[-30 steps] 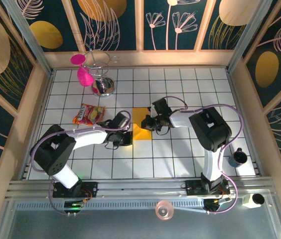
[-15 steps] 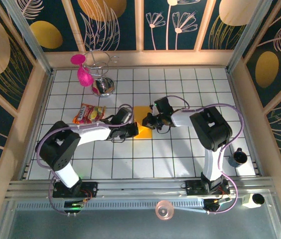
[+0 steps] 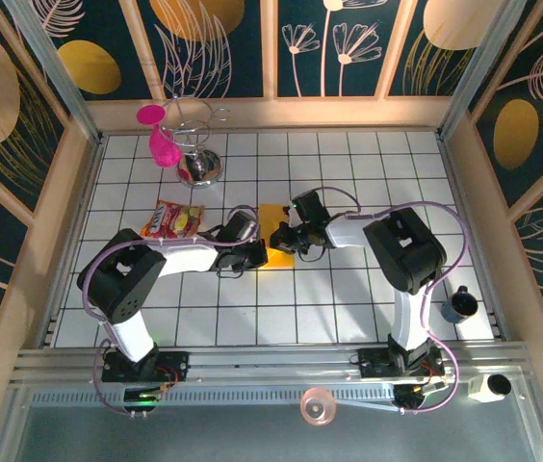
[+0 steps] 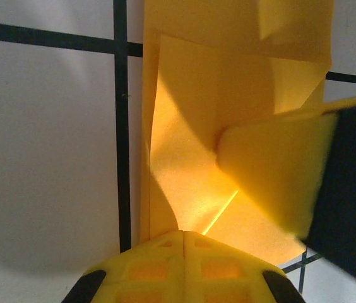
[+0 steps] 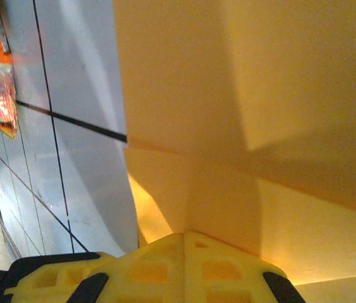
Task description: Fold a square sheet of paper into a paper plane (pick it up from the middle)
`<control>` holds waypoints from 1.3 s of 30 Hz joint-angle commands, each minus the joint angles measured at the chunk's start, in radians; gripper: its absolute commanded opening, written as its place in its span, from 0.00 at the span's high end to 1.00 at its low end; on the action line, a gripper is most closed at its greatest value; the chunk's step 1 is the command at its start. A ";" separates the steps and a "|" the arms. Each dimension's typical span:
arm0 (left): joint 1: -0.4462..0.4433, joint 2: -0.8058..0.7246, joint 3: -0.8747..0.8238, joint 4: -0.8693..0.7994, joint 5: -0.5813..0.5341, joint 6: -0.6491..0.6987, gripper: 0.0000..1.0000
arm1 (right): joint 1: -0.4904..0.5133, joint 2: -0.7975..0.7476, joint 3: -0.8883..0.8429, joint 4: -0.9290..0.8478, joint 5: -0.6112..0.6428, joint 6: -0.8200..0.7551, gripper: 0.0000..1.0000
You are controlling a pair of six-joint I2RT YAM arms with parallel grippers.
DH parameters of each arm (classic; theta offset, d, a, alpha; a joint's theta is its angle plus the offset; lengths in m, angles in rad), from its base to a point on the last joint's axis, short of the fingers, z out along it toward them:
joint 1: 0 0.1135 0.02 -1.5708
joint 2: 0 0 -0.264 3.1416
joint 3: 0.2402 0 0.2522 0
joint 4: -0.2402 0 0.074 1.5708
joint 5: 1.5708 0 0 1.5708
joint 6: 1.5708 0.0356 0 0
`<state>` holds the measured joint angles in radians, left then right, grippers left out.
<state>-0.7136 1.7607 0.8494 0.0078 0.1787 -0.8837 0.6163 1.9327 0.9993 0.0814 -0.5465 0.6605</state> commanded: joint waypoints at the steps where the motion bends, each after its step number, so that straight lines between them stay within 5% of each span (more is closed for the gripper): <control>1: -0.002 0.017 -0.036 -0.032 -0.004 -0.019 1.00 | 0.025 0.000 0.005 -0.031 0.017 -0.006 1.00; 7: -0.003 -0.003 -0.057 -0.049 -0.012 -0.023 1.00 | 0.009 0.025 0.007 -0.068 0.056 -0.014 1.00; 17: -0.002 -0.018 -0.103 -0.035 0.010 -0.039 1.00 | -0.195 0.034 0.021 -0.081 0.110 -0.065 1.00; 25: 0.000 -0.082 0.026 -0.005 0.029 -0.008 1.00 | -0.201 -0.126 -0.028 -0.052 0.098 -0.028 1.00; 39: 0.071 0.046 0.117 0.059 0.028 -0.020 0.88 | -0.126 -0.223 -0.206 0.157 -0.018 0.219 0.69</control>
<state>-0.6552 1.7760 0.9501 0.0597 0.2012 -0.9031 0.4793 1.7065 0.8059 0.1608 -0.5266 0.8032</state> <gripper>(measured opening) 0.122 0.302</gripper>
